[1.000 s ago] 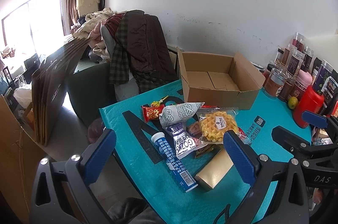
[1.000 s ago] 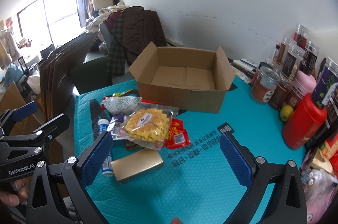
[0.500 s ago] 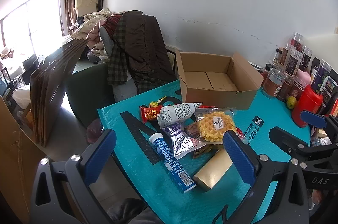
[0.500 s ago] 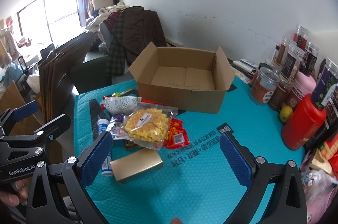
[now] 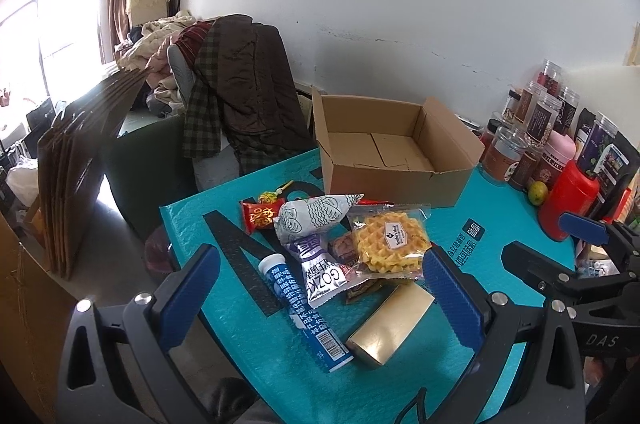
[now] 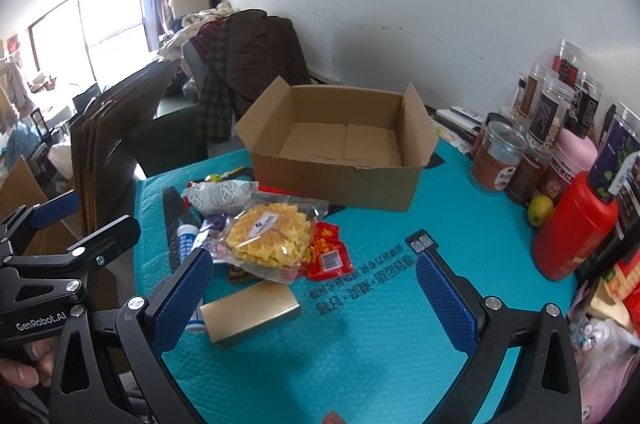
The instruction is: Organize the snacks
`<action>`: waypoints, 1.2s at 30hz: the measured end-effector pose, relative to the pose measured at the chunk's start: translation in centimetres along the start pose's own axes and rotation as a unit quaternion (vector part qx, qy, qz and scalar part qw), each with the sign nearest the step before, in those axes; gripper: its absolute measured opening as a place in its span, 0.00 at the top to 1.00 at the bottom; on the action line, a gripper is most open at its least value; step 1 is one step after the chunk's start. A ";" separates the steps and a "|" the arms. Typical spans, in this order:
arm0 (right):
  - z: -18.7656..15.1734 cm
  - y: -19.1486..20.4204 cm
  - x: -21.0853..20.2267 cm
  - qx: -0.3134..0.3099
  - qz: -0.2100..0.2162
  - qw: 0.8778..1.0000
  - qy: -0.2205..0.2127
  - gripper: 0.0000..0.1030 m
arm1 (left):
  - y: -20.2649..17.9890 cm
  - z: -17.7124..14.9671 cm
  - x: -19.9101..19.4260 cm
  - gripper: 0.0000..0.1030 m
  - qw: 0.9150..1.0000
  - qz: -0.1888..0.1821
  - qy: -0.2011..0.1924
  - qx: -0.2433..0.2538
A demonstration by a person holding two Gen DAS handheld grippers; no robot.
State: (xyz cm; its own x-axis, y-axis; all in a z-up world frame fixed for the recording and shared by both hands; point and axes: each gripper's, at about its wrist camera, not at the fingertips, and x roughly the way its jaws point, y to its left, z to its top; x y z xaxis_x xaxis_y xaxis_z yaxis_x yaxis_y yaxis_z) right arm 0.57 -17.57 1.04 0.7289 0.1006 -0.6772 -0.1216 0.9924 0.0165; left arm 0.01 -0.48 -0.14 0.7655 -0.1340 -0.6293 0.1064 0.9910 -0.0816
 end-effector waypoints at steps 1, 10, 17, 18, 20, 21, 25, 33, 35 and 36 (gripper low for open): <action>0.0 0.0 0.1 0.001 0.000 1.000 0.001 0.00 | 0.0 0.0 0.1 0.00 1.000 -0.001 0.000 0.000; -0.4 0.9 2.2 -0.008 -0.004 1.000 0.015 0.00 | 1.9 -0.7 2.8 0.00 1.000 0.012 0.022 -0.003; -0.8 2.1 3.7 -0.008 -0.023 1.000 0.011 0.00 | 3.9 -1.8 5.5 0.00 0.998 0.010 0.058 -0.009; -0.9 2.3 3.9 -0.006 -0.024 1.000 0.012 0.00 | 4.0 -1.9 5.8 0.00 0.998 0.010 0.061 -0.006; -1.3 2.7 4.5 0.001 -0.026 0.999 0.019 0.00 | 4.3 -2.2 6.4 0.00 0.998 0.014 0.069 0.002; -1.5 2.9 4.8 0.004 -0.026 0.999 0.021 0.00 | 4.5 -2.4 6.6 0.00 0.997 0.017 0.072 0.004; -2.5 3.5 6.4 0.018 -0.029 0.998 0.043 0.00 | 5.3 -3.3 7.6 0.00 0.996 0.011 0.086 0.007; -4.2 4.4 9.9 0.058 -0.029 0.994 0.093 0.00 | 6.3 -5.5 9.8 0.00 0.992 -0.003 0.123 0.013; -4.4 4.4 10.6 0.074 -0.025 0.992 0.103 0.00 | 6.6 -5.7 9.9 0.00 0.992 -0.009 0.125 0.012; -4.5 4.4 11.0 0.082 -0.025 0.990 0.108 0.00 | 6.8 -5.7 10.0 0.00 0.992 -0.009 0.125 0.011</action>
State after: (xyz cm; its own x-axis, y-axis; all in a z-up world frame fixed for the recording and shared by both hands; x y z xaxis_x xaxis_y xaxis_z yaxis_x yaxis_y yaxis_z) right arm 5.00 -12.43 -9.65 0.5672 0.0521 -0.8219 0.0347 0.9956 0.0871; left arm 4.76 4.90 -11.41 0.5818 -0.1438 -0.8005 0.1349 0.9877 -0.0793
